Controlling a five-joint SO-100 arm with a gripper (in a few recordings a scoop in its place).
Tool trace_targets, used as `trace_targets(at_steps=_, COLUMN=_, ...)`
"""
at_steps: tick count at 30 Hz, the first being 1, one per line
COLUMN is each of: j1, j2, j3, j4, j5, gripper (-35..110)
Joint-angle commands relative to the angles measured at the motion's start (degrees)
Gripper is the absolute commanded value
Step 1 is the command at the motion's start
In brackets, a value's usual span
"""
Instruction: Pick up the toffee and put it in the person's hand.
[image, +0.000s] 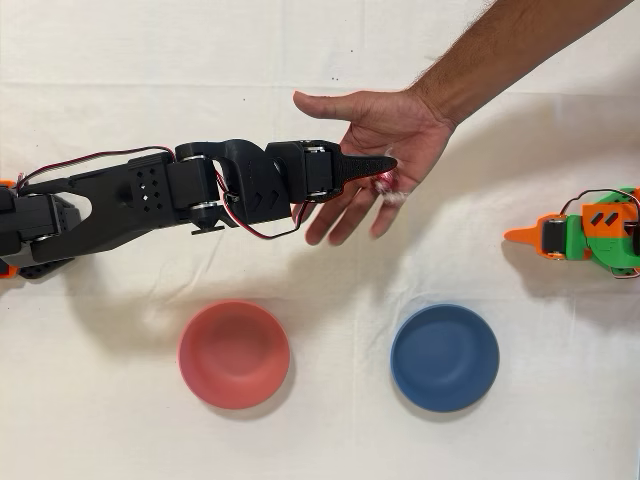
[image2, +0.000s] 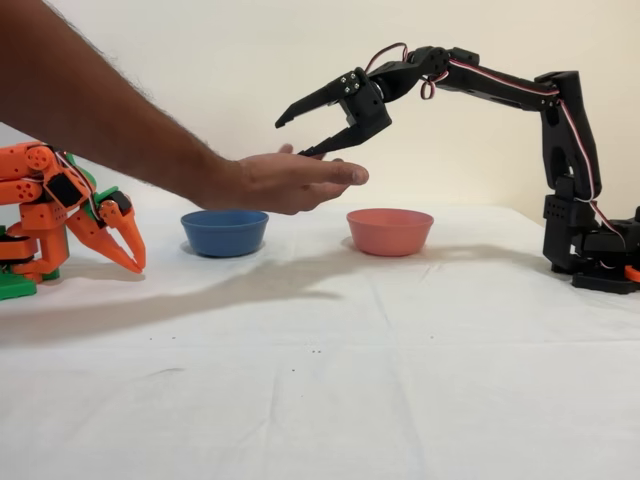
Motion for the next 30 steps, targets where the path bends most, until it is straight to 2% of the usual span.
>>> trace_targets(at_steps=1, j1=-0.1, j2=3.1, j3=-3.3, j4=-0.5, j5=0.3, gripper=21)
trace_targets(at_steps=12, j1=0.0, j2=8.6, j3=2.5, j4=0.7, j5=-0.7, gripper=19)
trace_targets(at_steps=24, j1=3.3, j2=25.2, j3=20.0, j4=4.0, j5=-3.4, gripper=10)
trace_targets(at_steps=30, j1=5.1, j2=33.7, j3=30.8, j4=5.4, j5=-4.9, gripper=9)
